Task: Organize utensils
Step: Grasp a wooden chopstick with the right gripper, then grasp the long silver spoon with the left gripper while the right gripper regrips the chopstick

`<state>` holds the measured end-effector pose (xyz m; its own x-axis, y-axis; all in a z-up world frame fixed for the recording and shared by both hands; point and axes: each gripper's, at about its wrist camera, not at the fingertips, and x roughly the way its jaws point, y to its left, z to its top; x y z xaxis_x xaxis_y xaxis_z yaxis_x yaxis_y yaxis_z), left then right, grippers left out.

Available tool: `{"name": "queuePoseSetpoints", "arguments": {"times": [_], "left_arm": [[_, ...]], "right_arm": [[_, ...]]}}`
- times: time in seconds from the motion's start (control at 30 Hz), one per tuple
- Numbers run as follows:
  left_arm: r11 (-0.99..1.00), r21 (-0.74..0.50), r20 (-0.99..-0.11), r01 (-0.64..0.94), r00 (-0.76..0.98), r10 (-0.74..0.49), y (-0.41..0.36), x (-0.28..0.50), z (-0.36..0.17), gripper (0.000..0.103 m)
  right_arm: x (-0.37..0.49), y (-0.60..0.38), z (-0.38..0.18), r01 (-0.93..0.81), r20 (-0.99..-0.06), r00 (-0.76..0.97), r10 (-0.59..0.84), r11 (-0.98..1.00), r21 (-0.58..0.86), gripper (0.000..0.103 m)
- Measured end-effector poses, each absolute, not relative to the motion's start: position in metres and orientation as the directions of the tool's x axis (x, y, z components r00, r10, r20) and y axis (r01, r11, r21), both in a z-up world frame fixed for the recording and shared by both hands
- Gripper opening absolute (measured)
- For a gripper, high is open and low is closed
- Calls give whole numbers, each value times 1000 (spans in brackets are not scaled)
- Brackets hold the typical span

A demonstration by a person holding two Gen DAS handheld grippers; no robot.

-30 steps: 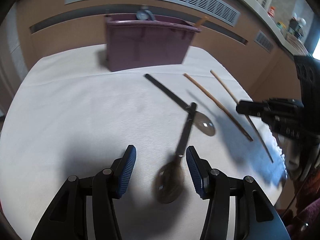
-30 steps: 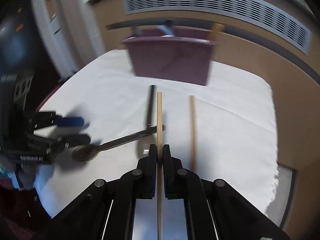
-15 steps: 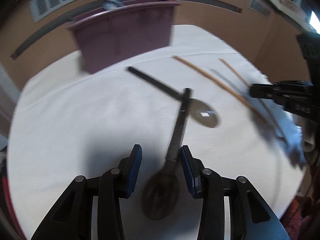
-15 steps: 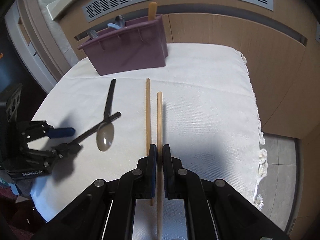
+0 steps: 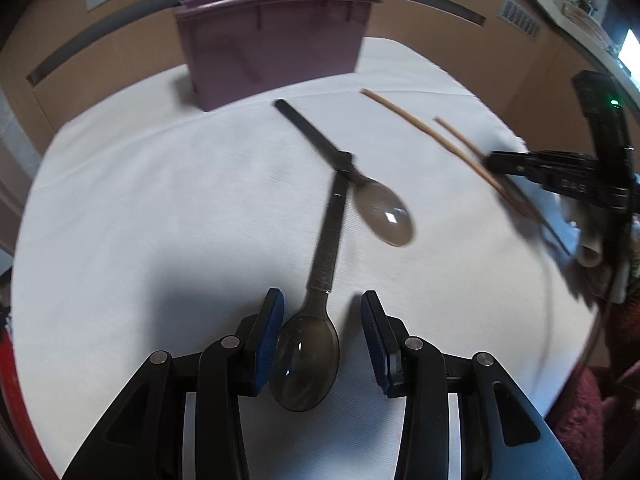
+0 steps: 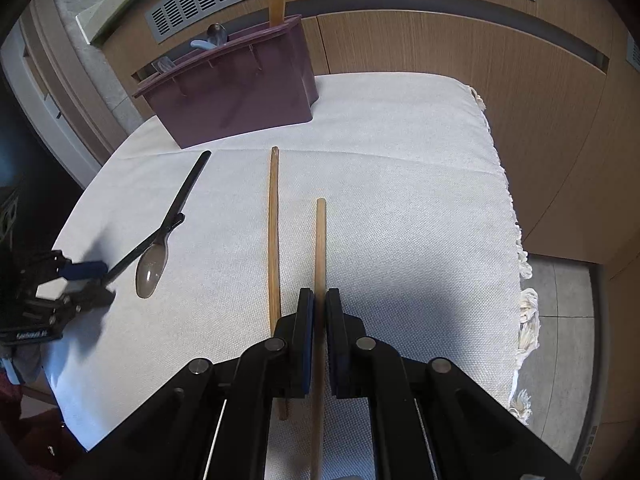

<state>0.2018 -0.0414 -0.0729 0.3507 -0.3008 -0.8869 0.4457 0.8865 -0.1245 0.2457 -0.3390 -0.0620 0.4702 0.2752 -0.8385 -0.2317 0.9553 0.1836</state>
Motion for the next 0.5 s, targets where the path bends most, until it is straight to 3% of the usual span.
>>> {"name": "queuePoseSetpoints", "arguments": {"times": [0.27, 0.5], "left_arm": [[914, -58, -892, 402, 390, -228, -59, 223, -76, 32], [912, -75, -906, 403, 355, -231, -68, 244, -77, 32]], "right_arm": [[245, -336, -62, -227, -842, 464, 273, 956, 185, 9], [242, -339, -64, -242, -819, 460, 344, 936, 257, 29]]}}
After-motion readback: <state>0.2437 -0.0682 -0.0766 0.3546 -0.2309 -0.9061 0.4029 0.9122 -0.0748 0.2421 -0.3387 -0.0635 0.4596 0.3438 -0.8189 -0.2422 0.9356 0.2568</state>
